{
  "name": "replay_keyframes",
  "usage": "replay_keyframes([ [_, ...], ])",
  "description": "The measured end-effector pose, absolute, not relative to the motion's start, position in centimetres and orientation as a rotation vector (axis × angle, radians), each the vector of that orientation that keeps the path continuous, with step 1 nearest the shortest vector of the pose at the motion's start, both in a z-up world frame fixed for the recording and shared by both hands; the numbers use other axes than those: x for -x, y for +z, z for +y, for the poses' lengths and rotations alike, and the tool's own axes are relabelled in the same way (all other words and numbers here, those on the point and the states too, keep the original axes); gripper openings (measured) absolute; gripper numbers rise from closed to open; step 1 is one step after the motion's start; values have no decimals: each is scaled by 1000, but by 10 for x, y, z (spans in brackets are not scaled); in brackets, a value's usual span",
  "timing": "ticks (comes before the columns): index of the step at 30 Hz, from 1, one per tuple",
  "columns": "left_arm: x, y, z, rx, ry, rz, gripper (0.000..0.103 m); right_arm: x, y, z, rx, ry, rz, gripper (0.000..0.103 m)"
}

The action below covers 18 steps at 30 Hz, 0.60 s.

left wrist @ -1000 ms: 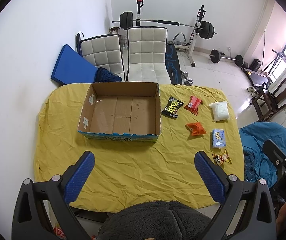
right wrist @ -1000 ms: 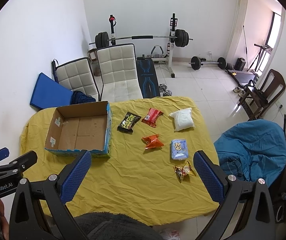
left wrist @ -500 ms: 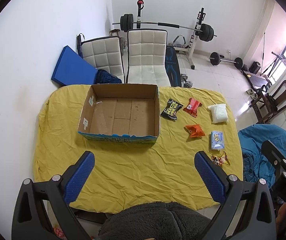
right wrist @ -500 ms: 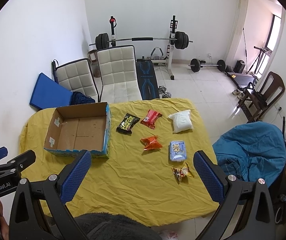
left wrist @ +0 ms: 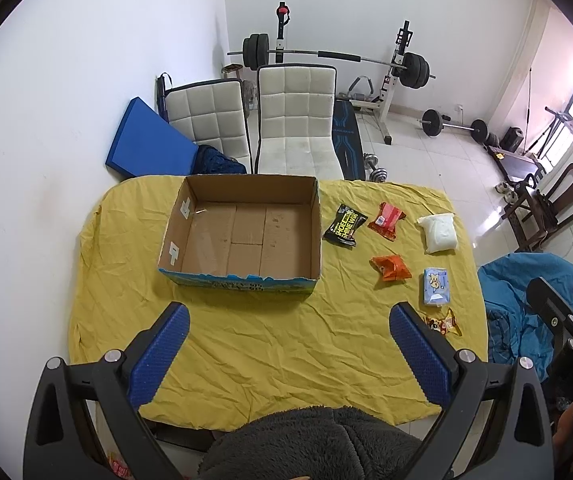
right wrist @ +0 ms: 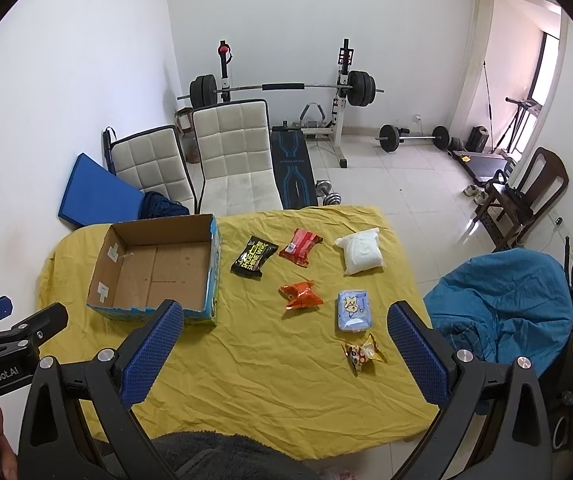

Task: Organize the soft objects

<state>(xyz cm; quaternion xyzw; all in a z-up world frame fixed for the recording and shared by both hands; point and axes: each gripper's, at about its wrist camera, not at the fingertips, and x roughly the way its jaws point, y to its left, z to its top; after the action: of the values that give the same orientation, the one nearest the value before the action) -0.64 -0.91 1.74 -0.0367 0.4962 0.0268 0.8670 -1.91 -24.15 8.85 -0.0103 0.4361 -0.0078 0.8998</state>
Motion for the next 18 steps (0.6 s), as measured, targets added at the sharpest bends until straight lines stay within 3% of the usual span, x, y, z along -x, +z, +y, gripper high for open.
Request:
replay_keyframes([
  [18, 10, 25, -12, 53, 82, 979, 103, 22, 94, -246, 17, -16, 868, 103],
])
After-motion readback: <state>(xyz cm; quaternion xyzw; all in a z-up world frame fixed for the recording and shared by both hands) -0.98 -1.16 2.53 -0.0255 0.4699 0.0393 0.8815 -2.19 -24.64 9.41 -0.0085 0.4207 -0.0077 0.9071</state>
